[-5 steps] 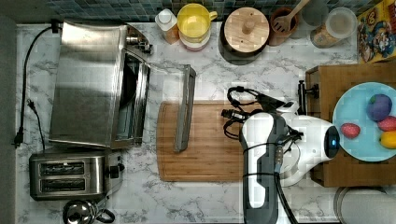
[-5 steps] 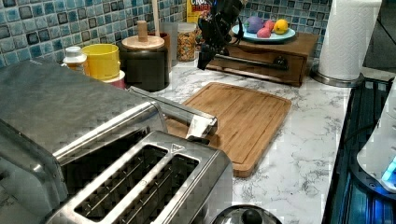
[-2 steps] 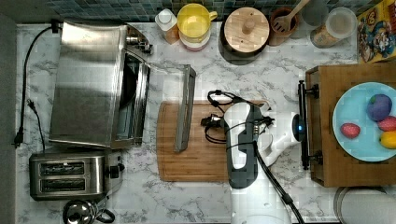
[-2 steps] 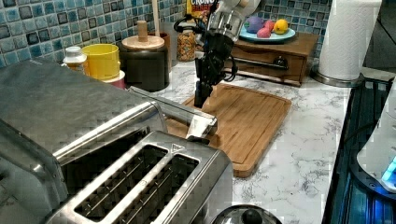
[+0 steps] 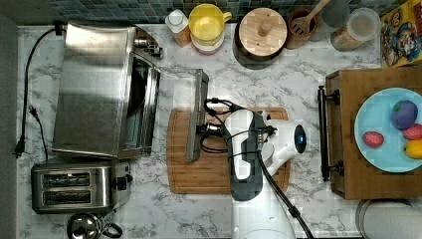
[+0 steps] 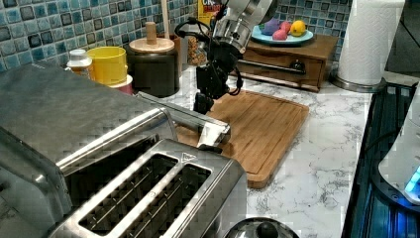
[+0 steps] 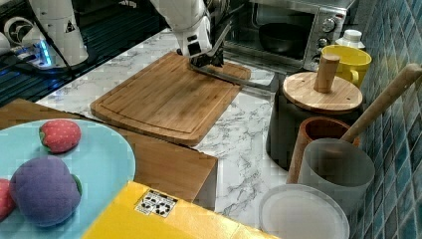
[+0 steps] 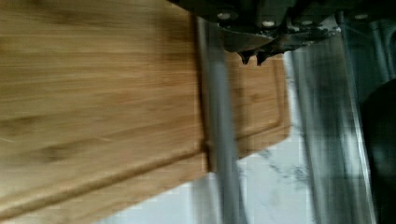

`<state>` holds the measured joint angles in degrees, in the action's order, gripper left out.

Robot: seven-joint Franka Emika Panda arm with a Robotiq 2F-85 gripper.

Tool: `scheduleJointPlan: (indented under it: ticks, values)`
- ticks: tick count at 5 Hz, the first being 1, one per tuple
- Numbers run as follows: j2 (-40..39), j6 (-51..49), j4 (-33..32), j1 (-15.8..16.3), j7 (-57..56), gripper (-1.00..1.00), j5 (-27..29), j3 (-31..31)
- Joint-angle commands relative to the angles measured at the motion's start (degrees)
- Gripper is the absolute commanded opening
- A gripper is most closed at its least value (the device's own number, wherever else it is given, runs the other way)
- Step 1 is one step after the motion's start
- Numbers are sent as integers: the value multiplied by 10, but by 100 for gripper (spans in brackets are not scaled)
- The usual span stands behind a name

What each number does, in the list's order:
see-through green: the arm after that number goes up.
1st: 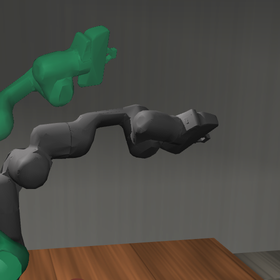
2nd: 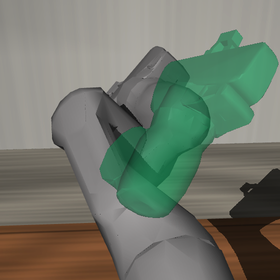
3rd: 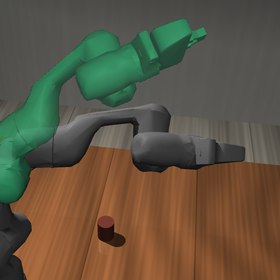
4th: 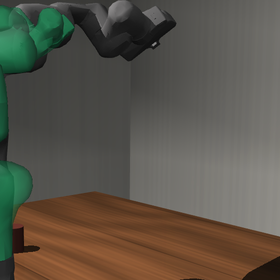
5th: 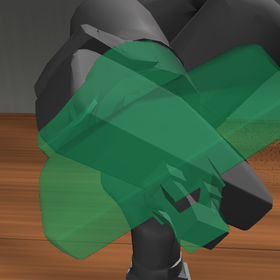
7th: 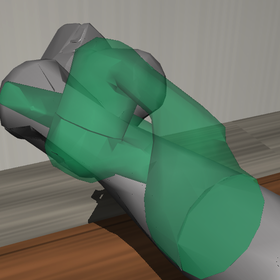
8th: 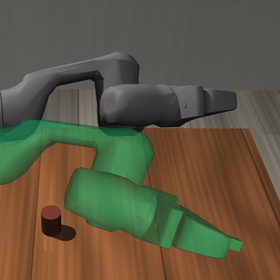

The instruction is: Close the oven.

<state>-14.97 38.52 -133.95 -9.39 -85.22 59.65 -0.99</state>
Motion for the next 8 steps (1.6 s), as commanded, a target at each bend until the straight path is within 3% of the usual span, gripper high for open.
scheduleJointPlan:
  ticks: [1, 2, 5, 6, 8]
  values:
    - [-46, -38, 116, 16, 5, -100, -65, -18]
    - [-51, -24, 116, 24, -7, -100, -52, -26]
    - [-19, -60, 112, -4, -2, -100, -21, -32]
    - [21, -80, 105, 22, 1, -100, -17, -34]
    - [73, -87, 116, 65, 27, -100, -58, -99]
